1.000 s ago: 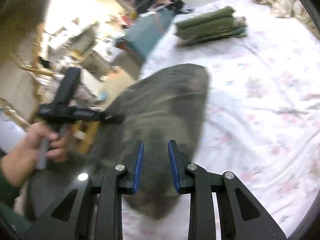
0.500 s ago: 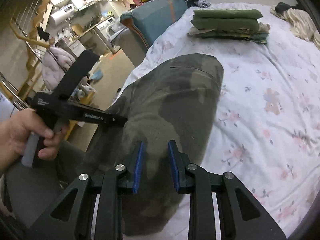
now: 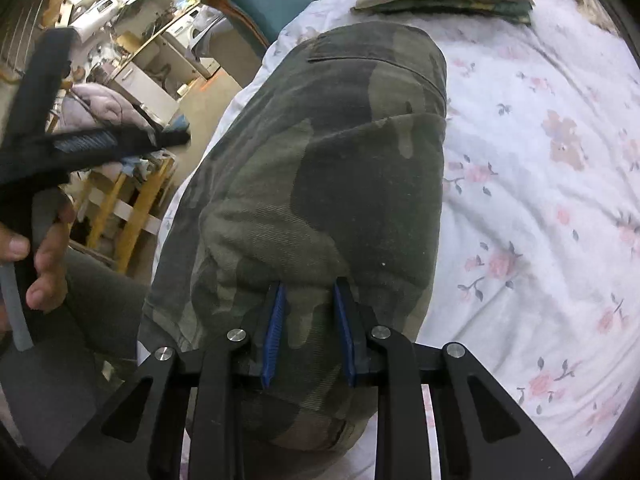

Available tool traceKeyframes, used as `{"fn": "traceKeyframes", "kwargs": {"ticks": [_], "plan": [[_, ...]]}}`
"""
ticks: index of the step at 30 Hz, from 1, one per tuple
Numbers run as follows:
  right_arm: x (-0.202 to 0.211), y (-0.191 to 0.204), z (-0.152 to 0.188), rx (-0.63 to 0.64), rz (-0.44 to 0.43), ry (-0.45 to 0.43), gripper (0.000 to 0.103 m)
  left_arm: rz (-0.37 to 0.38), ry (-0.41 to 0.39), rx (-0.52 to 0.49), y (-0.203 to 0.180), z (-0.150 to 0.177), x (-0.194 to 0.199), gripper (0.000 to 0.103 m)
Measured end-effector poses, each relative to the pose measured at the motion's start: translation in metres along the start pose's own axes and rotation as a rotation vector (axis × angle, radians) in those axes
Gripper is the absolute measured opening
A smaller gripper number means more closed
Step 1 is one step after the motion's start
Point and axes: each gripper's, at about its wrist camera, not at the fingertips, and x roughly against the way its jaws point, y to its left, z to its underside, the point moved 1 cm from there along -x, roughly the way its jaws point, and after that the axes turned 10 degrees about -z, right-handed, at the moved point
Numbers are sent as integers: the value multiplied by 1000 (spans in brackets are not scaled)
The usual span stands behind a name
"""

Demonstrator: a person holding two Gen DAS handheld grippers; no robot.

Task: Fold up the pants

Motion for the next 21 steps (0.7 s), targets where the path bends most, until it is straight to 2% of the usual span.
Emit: {"fn": "traceKeyframes", "kwargs": {"ticks": [1, 3, 5, 6, 9, 10, 14, 17, 19, 21], "plan": [[0, 1, 1, 5, 2, -2, 25, 50, 16, -50, -14, -3, -5, 45], [4, 1, 3, 6, -5, -17, 25, 52, 38, -126, -36, -5, -18, 41], [10, 1, 4, -3, -14, -20, 25, 47, 61, -194, -55, -7, -35, 29], [17, 1, 6, -9, -22, -33, 30, 40, 40, -204, -59, -8, -36, 29], [37, 6, 11, -2, -110, -68, 30, 29, 48, -234, -73, -19, -42, 30], [36, 10, 10, 13, -111, -56, 30, 36, 64, -235, -74, -22, -47, 30], [17, 16, 14, 69, -24, 31, 30, 39, 81, -259, -81, -25, -58, 33], [7, 10, 13, -6, -44, 56, 31, -12, 53, -336, -92, -21, -62, 33], [-5, 5, 14, -25, -48, 97, 31, -33, 71, -381, -98, -17, -70, 33], [-12, 2, 12, -25, -47, 88, 29, -20, 102, -351, -95, -20, -78, 33]]}}
